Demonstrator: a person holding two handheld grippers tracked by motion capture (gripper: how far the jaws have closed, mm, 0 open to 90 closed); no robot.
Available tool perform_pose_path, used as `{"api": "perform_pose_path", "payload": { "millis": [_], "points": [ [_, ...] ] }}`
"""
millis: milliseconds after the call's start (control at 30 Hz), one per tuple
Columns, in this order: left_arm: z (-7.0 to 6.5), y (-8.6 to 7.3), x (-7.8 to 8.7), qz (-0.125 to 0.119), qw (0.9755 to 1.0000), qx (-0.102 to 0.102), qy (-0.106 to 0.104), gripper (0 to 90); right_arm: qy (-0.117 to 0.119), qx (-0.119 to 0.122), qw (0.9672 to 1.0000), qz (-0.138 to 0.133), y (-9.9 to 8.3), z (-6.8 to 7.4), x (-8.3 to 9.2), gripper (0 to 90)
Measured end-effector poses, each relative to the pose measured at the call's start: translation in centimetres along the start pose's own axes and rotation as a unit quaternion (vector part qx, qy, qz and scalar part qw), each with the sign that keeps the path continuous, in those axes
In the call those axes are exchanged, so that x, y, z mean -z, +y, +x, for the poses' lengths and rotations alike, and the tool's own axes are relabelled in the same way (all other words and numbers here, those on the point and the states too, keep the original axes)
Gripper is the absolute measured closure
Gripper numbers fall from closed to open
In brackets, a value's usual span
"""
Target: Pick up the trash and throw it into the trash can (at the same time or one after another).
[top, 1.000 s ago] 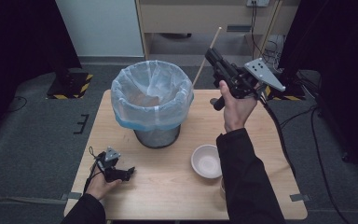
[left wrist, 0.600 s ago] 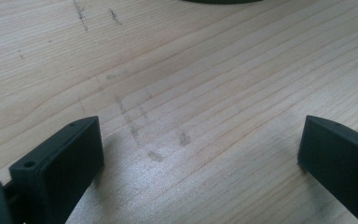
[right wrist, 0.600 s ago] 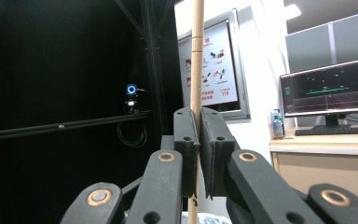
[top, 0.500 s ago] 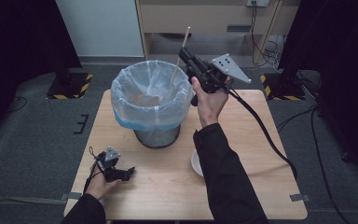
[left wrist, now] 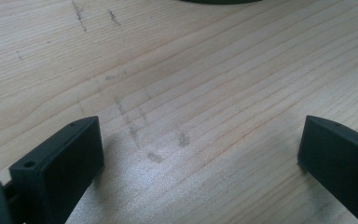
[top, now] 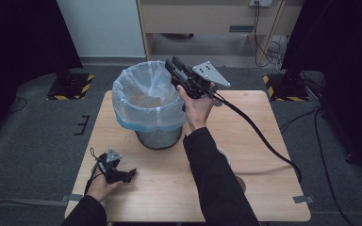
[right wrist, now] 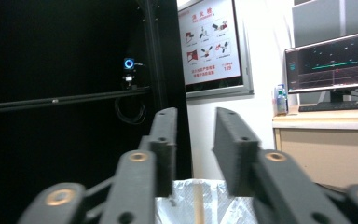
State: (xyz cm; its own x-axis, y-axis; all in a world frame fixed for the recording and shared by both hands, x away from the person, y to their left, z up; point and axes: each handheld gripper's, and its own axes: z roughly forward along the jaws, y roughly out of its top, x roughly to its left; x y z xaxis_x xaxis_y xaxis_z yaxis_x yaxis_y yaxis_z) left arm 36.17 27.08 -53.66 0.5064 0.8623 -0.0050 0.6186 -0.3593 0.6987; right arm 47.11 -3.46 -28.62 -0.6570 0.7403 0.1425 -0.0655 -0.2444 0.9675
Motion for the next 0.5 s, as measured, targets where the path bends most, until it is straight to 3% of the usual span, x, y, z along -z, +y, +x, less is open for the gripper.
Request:
{"api": "perform_pose_path", "payload": {
  "millis": [233,367,467,500],
  "points": [
    [0.0,0.0,0.0,0.0,1.0,-0.001,0.0,0.0,-0.007,0.019,0.9998,-0.007,1.8,-0.5,1.3,43.9],
    [0.0,0.0,0.0,0.0,1.0,-0.001,0.0,0.0,-0.008,0.027,0.9996,0.008,3.5,-0.9,2.7,33.8],
    [0.0,0.0,0.0,0.001,1.0,-0.001,0.0,0.0,0.003,0.033,0.9991,0.027,4.6,-1.1,4.0,31.7],
    [0.0,0.0,0.0,0.0,1.0,0.0,0.0,0.0,0.008,0.025,0.9995,0.016,5.1,-1.3,5.1,32.0]
  ]
}}
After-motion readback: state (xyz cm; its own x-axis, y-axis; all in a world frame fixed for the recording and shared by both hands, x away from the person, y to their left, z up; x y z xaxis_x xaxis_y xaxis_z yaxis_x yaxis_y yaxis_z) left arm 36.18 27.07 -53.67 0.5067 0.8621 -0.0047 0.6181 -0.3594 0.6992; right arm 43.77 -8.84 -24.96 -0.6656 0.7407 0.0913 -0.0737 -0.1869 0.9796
